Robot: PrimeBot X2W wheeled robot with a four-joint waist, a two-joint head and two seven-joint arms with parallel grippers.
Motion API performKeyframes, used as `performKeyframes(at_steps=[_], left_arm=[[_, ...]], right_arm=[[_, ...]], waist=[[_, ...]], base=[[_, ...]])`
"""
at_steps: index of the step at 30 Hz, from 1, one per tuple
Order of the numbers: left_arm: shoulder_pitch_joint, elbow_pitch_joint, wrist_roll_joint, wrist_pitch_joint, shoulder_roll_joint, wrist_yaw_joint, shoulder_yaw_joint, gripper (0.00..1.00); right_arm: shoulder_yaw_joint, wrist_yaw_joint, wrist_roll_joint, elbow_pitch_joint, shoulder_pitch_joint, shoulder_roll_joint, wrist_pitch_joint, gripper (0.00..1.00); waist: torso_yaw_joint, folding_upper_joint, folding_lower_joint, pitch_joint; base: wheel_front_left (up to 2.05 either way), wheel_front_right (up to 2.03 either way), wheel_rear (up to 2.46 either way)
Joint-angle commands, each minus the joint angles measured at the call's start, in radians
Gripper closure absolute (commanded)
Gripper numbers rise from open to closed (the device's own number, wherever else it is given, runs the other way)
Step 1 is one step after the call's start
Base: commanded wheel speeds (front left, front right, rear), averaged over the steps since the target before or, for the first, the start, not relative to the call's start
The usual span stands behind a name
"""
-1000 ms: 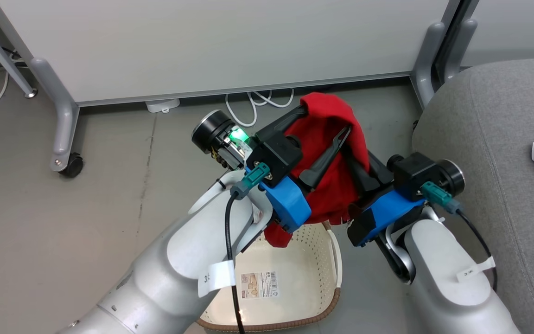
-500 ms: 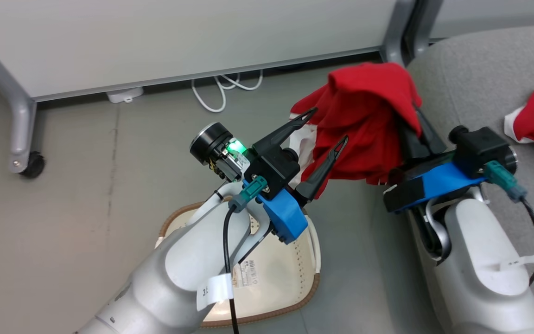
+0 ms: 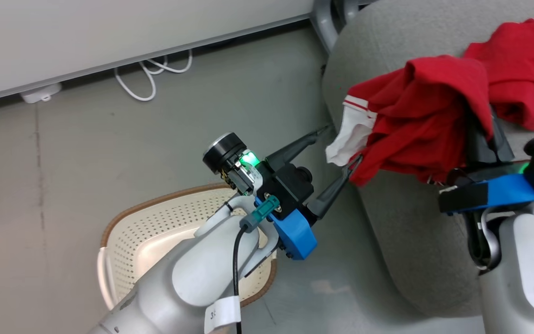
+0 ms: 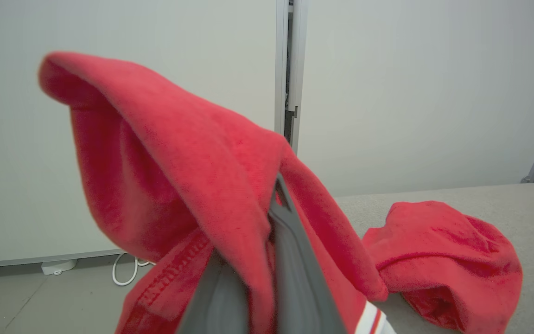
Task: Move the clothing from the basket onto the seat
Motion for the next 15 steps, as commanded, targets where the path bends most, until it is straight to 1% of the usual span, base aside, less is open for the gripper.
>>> performKeyframes(at_steps=[1, 5, 10, 15], left_arm=[[0.011, -0.008, 0.004, -0.003, 0.005, -0.001, -0.01, 0.0], [0.02, -0.013, -0.002, -0.003, 0.005, -0.001, -0.036, 0.0], [0.027, -0.013, -0.009, -0.003, 0.005, -0.001, -0.06, 0.0], [0.025, -0.011, -0.014, -0.003, 0.008, -0.001, -0.065, 0.0]], right_arm=[[-0.019, 0.0, -0.002, -0.021, 0.021, -0.001, -0.001, 1.0], [-0.062, 0.0, 0.0, -0.058, 0.072, 0.004, -0.001, 1.0], [-0.104, 0.0, 0.002, -0.083, 0.129, 0.011, -0.001, 1.0], [-0.11, 0.0, 0.006, -0.091, 0.147, 0.013, -0.001, 1.0]], waist=[[-0.038, 0.0, 0.0, 0.02], [-0.069, 0.0, 0.0, 0.031], [-0.089, 0.0, 0.0, 0.038], [-0.099, 0.0, 0.0, 0.04]], base=[[0.0, 0.0, 0.0], [0.0, 0.0, 0.0], [0.0, 0.0, 0.0], [0.0, 0.0, 0.0]])
